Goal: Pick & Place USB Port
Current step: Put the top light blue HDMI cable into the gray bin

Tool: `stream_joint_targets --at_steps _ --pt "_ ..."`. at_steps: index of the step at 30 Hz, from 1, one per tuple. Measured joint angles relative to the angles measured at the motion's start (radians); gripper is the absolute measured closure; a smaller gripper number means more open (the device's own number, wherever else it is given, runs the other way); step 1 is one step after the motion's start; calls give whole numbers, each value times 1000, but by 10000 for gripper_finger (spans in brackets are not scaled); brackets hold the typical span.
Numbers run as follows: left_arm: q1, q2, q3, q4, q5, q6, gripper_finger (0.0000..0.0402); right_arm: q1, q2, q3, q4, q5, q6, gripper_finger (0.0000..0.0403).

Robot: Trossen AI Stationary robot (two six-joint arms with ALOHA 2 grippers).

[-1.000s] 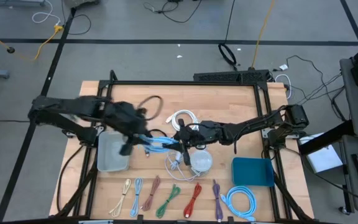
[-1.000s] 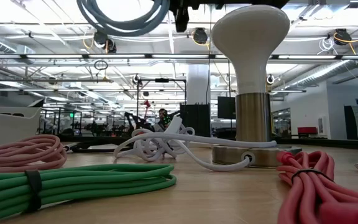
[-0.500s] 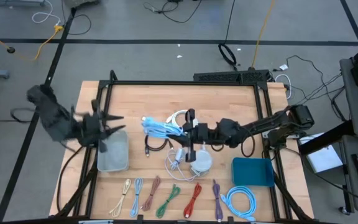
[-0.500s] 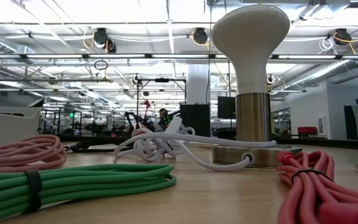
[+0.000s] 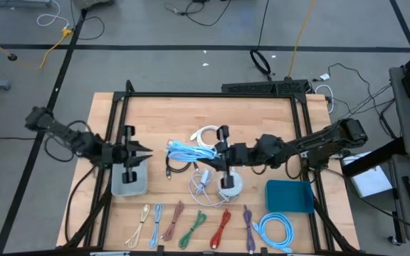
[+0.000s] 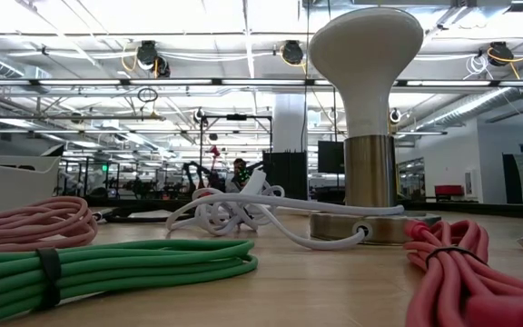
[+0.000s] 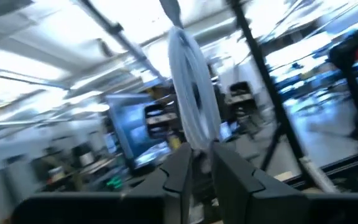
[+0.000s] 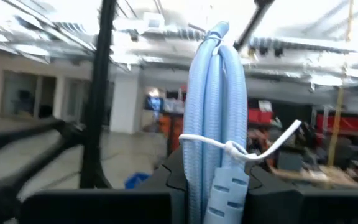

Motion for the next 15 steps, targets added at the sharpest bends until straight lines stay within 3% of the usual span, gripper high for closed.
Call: stream_joint_targets --at_steps 5,10,15 --pt "232 123 0 139 278 -141 268 3 -23 0 -7 5 -4 368" --pt "389 262 34 322 528 -231 186 3 -23 0 5 7 -29 368" --pt "458 395 119 342 661 -280 141 -8 -23 0 -1 9 -30 368"
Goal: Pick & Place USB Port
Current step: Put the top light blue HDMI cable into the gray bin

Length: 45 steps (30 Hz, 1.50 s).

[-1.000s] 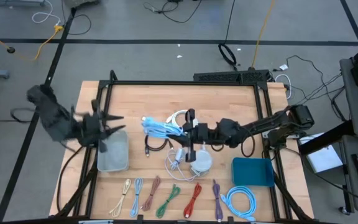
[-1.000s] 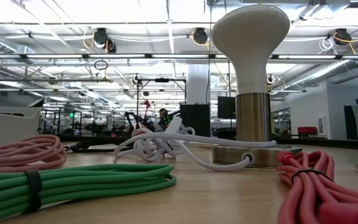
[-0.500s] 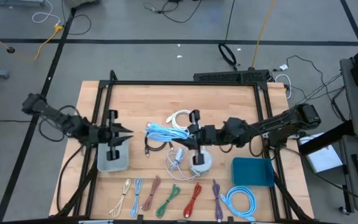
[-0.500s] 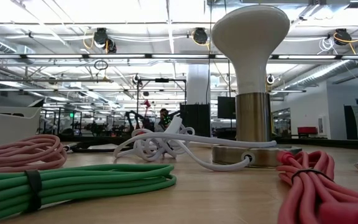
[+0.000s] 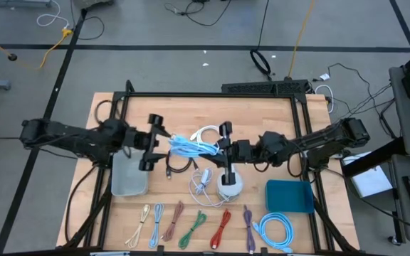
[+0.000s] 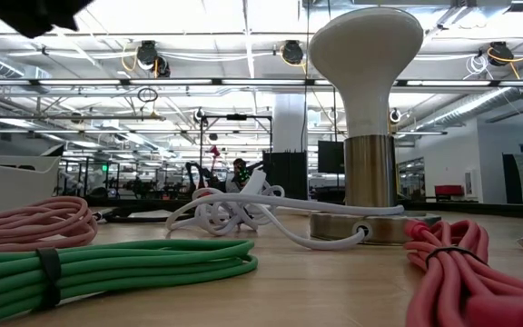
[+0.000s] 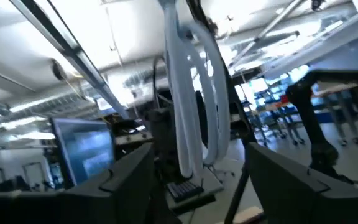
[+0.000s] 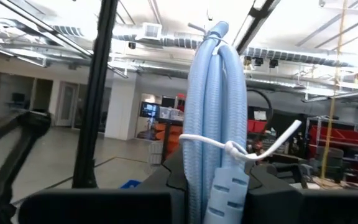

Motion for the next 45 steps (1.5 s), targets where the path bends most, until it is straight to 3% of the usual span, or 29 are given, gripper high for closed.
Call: stream_joint_targets --at_steps 7,13,16,19,20,28,32,36,41,45 --pt "12 172 137 -1 64 -23 143 -8 0 0 -10 -2 0 368" --pt "11 189 170 2 97 -73 163 -9 0 0 -24 4 -9 368" --pt "11 172 171 1 122 -141 220 -8 0 0 -32 53 -33 368" --pt "9 162 171 -3 150 -203 340 -8 0 0 -41 84 -38 369" --pt "6 162 171 -2 150 -225 363 -8 0 0 -44 90 -30 365" --pt "-27 134 171 -60 75 -570 365 33 -2 0 -87 60 -24 265" --pt "-77 15 173 -316 -68 -640 365 100 -32 -1 -177 83 -54 227" --pt "-157 -129 174 -620 -254 -709 365 169 -58 -1 -292 222 -111 190" --pt "-250 -279 227 -1106 -489 -957 365 232 -77 2 -358 408 -162 154" --pt "-345 -311 314 -1477 -587 -1234 365 246 -71 -1 -442 445 -175 140"
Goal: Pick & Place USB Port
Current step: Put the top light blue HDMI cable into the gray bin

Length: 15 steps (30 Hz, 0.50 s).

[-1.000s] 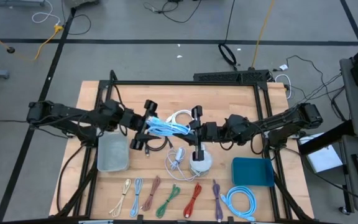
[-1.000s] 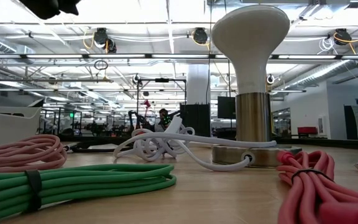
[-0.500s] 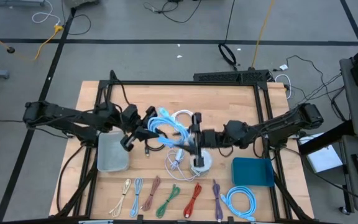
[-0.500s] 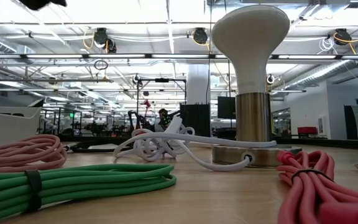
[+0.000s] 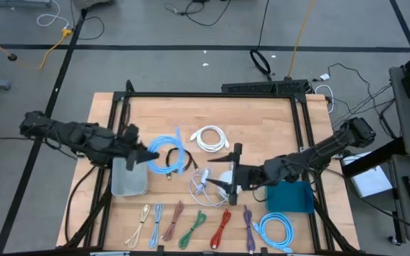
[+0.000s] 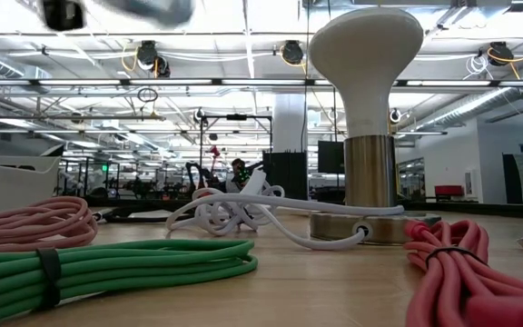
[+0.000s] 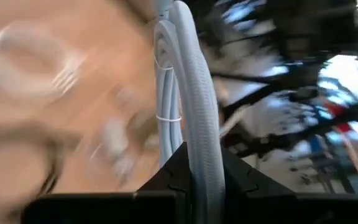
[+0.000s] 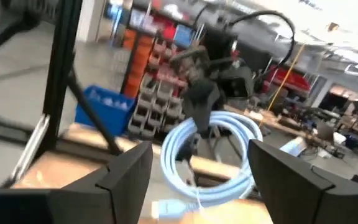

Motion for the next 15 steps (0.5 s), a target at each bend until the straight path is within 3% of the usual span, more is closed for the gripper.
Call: stream_joint_targets --at_steps 9,15 --pt "-232 92 142 -459 -34 -684 365 -27 0 -76 26 2 32 143" --pt "-348 169 260 -740 -9 -928 365 -61 -2 -115 52 4 44 141"
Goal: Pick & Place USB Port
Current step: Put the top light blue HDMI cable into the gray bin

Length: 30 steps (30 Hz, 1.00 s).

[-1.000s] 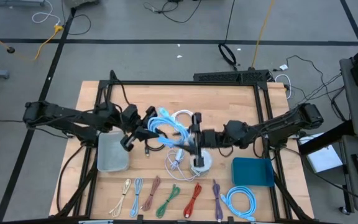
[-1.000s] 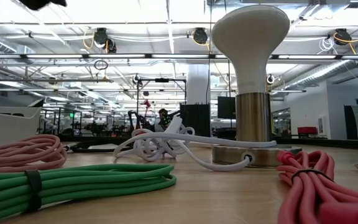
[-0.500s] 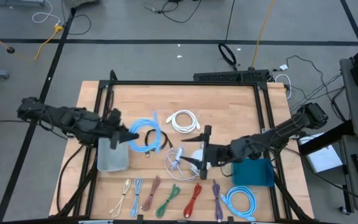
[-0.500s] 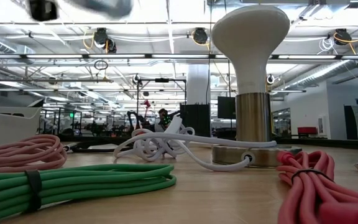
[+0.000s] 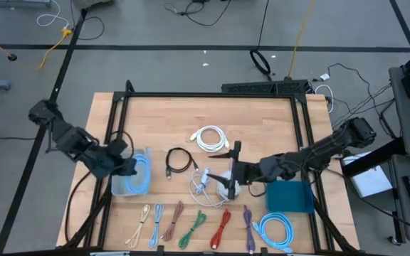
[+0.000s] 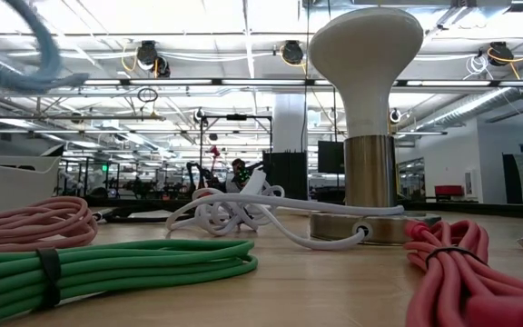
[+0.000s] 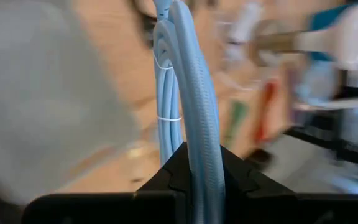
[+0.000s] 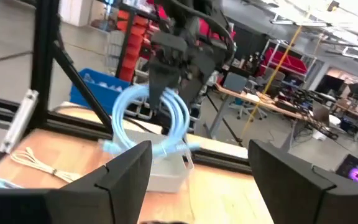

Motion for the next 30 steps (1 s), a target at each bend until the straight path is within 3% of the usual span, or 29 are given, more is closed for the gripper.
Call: stream_joint_targets --at_steps 6,11,30 --pt "-139 37 122 -360 -29 -203 365 0 -11 -20 2 1 0 140" --pt "-196 26 126 -352 -110 -256 365 12 -21 -20 5 26 -3 140" --pt "-284 34 -85 -206 -17 -367 365 17 -26 -20 6 23 0 140"
